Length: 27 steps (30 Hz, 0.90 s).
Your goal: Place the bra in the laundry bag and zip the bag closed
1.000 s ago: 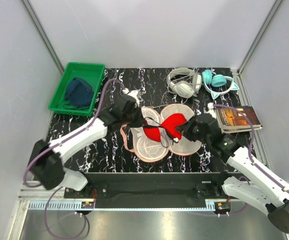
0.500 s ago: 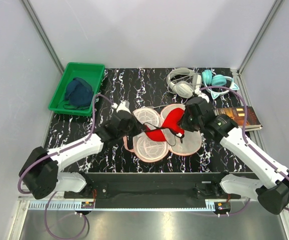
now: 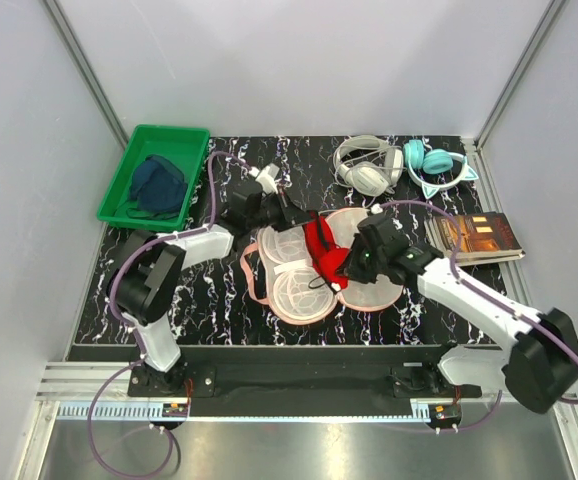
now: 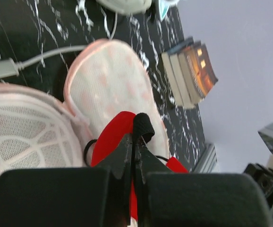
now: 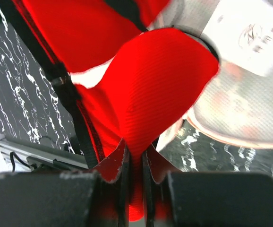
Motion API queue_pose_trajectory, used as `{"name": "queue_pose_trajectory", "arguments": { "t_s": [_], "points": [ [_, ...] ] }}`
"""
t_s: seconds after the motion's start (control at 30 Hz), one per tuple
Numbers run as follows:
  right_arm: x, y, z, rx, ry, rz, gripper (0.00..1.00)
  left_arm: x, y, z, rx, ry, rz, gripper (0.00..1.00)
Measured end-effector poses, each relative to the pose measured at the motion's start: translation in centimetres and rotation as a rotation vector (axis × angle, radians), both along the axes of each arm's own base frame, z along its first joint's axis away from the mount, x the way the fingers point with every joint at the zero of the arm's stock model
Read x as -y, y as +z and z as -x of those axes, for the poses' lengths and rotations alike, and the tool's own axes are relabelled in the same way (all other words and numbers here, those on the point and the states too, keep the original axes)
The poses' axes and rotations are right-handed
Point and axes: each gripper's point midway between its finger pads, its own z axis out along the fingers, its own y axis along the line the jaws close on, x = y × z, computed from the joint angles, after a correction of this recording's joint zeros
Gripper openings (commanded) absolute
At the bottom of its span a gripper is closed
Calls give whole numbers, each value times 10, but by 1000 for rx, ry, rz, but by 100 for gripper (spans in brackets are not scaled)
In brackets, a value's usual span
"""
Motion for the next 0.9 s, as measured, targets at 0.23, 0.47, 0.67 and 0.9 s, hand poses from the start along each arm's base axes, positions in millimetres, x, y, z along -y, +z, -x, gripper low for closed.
{"name": "queue_pose_trajectory", "arguments": {
  "t_s": [0.23, 0.47, 0.67, 0.9],
  "points": [
    [-31, -19, -7, -52, 55, -63, 13, -21, -29, 8, -61, -32, 25, 0],
    [-56, -38, 1, -94, 93, -119, 20, -40, -39, 6, -69, -28, 23, 0],
    [-70, -58, 12, -157, 59, -151, 57, -46, -50, 7, -65, -35, -16, 0],
    [-91, -71, 38, -236, 140, -209, 100, -65, -71, 7, -102, -1, -102, 62]
  ]
}}
